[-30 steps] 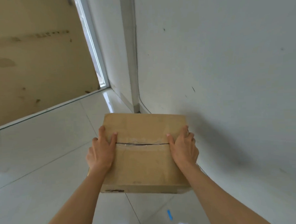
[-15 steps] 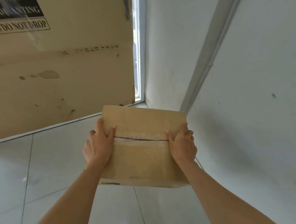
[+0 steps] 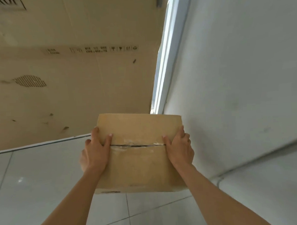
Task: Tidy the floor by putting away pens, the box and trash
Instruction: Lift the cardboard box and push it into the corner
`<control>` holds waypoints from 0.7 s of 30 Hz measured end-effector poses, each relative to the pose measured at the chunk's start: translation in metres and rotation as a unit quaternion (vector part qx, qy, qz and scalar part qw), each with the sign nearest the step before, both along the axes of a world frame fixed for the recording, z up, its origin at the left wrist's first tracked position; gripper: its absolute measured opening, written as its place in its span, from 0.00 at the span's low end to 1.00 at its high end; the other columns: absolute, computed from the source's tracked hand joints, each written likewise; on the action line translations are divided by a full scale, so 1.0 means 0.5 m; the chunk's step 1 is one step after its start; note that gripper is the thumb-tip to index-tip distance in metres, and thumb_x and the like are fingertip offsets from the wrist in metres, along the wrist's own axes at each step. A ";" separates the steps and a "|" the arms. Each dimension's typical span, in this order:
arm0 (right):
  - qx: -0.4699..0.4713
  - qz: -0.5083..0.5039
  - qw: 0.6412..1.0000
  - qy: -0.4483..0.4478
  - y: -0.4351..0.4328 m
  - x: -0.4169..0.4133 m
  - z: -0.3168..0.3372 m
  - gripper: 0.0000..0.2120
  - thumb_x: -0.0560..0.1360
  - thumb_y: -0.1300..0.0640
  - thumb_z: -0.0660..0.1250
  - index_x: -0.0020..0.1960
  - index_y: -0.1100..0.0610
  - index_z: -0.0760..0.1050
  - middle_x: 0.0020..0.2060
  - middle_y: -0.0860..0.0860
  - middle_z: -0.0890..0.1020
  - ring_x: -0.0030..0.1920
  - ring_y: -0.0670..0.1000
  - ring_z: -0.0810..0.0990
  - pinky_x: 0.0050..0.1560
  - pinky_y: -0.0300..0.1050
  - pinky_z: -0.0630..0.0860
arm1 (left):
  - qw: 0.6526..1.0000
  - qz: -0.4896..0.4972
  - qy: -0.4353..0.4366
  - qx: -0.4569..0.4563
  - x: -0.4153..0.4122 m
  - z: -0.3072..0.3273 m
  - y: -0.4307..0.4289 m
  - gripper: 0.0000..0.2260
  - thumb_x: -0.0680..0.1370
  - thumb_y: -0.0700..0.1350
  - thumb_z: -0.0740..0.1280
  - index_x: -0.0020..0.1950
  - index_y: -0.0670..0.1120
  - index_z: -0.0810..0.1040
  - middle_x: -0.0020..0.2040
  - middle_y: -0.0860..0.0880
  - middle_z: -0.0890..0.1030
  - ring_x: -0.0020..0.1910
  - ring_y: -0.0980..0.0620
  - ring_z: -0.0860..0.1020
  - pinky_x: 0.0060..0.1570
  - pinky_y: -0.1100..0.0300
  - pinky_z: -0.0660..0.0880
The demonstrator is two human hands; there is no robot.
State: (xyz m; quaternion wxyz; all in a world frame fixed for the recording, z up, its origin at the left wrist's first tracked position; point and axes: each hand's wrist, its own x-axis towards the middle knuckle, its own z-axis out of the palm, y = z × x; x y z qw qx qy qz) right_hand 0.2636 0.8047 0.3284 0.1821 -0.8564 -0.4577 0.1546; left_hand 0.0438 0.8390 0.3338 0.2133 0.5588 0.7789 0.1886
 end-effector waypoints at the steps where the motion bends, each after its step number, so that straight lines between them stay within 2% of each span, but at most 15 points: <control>1: -0.002 -0.003 1.000 0.001 0.023 0.007 -0.019 0.35 0.76 0.42 0.57 0.74 0.58 0.47 0.63 0.60 0.68 0.61 0.60 0.71 0.49 0.52 0.73 | 1.000 0.001 0.001 -0.002 0.005 -0.021 0.022 0.25 0.76 0.62 0.55 0.71 0.54 0.59 0.61 0.38 0.75 0.55 0.33 0.75 0.43 0.51 0.65; 6: 0.004 -0.009 1.000 0.007 0.143 0.029 -0.212 0.34 0.77 0.43 0.57 0.74 0.58 0.47 0.64 0.61 0.68 0.63 0.61 0.70 0.52 0.53 0.71 | 1.000 -0.005 0.003 0.002 0.024 -0.228 0.145 0.25 0.76 0.62 0.55 0.70 0.53 0.59 0.59 0.37 0.76 0.54 0.34 0.76 0.43 0.51 0.65; 10: 0.008 -0.014 1.000 0.007 0.212 0.037 -0.354 0.35 0.76 0.42 0.57 0.74 0.58 0.47 0.64 0.61 0.68 0.63 0.61 0.69 0.49 0.51 0.69 | 1.000 -0.014 0.012 0.015 0.033 -0.373 0.219 0.25 0.76 0.62 0.55 0.69 0.51 0.60 0.57 0.37 0.78 0.54 0.34 0.76 0.43 0.50 0.66; 15: 0.021 -0.021 1.000 -0.001 0.268 0.048 -0.458 0.36 0.76 0.41 0.57 0.74 0.59 0.48 0.64 0.62 0.69 0.62 0.62 0.71 0.54 0.53 0.71 | 0.998 -0.037 0.037 0.045 0.039 -0.469 0.287 0.26 0.76 0.63 0.55 0.69 0.50 0.61 0.55 0.37 0.78 0.52 0.35 0.77 0.42 0.50 0.67; 21: 0.037 0.000 0.999 -0.038 0.320 0.061 -0.502 0.35 0.76 0.39 0.56 0.73 0.59 0.51 0.63 0.62 0.70 0.62 0.62 0.71 0.53 0.54 0.71 | 0.995 -0.032 0.068 0.066 0.038 -0.513 0.321 0.26 0.76 0.63 0.55 0.68 0.49 0.63 0.54 0.36 0.78 0.51 0.35 0.77 0.42 0.50 0.67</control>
